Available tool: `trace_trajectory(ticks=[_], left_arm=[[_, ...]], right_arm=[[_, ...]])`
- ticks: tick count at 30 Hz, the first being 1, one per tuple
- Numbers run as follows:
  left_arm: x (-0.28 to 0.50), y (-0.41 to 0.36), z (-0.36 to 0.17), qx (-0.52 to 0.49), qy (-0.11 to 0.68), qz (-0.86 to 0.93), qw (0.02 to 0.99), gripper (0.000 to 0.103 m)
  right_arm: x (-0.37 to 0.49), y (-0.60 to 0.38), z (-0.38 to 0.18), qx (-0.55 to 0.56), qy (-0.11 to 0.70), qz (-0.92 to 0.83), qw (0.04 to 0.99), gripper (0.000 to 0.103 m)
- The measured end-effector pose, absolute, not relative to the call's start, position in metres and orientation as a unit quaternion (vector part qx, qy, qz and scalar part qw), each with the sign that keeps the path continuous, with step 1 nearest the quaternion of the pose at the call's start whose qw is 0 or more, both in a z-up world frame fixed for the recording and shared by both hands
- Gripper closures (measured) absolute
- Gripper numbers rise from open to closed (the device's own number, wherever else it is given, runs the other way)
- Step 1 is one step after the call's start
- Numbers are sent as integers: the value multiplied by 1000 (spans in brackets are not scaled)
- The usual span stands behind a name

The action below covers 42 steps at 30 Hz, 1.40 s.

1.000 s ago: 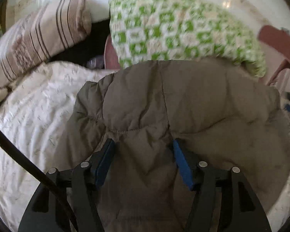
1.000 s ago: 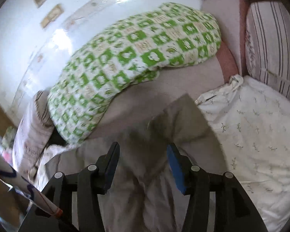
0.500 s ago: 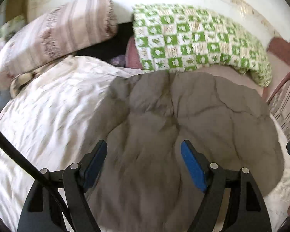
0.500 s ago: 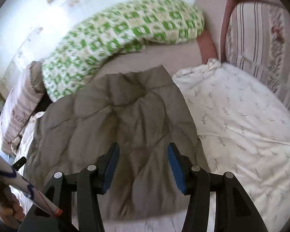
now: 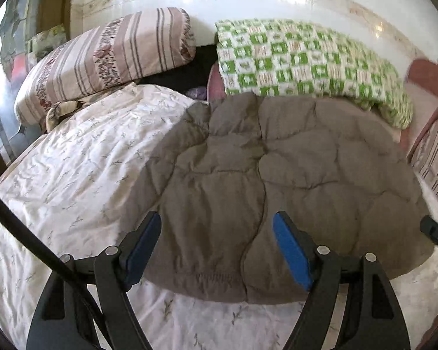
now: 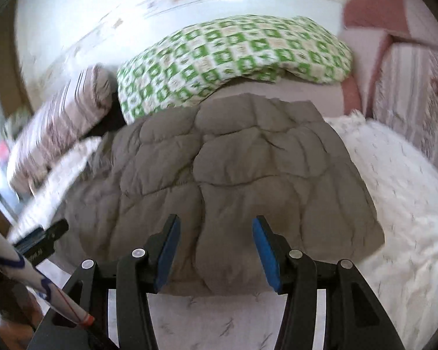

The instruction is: Fold large clothes

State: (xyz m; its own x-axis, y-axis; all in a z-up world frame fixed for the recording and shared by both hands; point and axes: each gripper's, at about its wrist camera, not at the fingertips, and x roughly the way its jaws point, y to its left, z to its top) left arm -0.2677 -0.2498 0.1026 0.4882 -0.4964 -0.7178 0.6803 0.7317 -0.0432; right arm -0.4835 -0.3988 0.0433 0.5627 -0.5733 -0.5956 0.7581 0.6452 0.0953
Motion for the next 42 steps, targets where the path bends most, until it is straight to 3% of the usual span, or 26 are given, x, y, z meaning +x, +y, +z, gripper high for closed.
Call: trace_trajectory(ticks=[15, 22, 30, 42], left_arm=[[-259, -281, 67, 159, 372, -314, 859, 16], [-260, -280, 67, 159, 372, -312, 860, 16], [-260, -279, 67, 158, 374, -312, 859, 16], [-261, -278, 67, 161, 371, -310, 860, 15]], right_arm=[[-437, -430, -16, 129, 336, -414, 836, 41], [-441, -430, -9, 137, 332, -413, 837, 40], [-473, -442, 28, 135, 273, -460, 834, 40], [-498, -496, -3, 273, 289, -453, 798, 34]])
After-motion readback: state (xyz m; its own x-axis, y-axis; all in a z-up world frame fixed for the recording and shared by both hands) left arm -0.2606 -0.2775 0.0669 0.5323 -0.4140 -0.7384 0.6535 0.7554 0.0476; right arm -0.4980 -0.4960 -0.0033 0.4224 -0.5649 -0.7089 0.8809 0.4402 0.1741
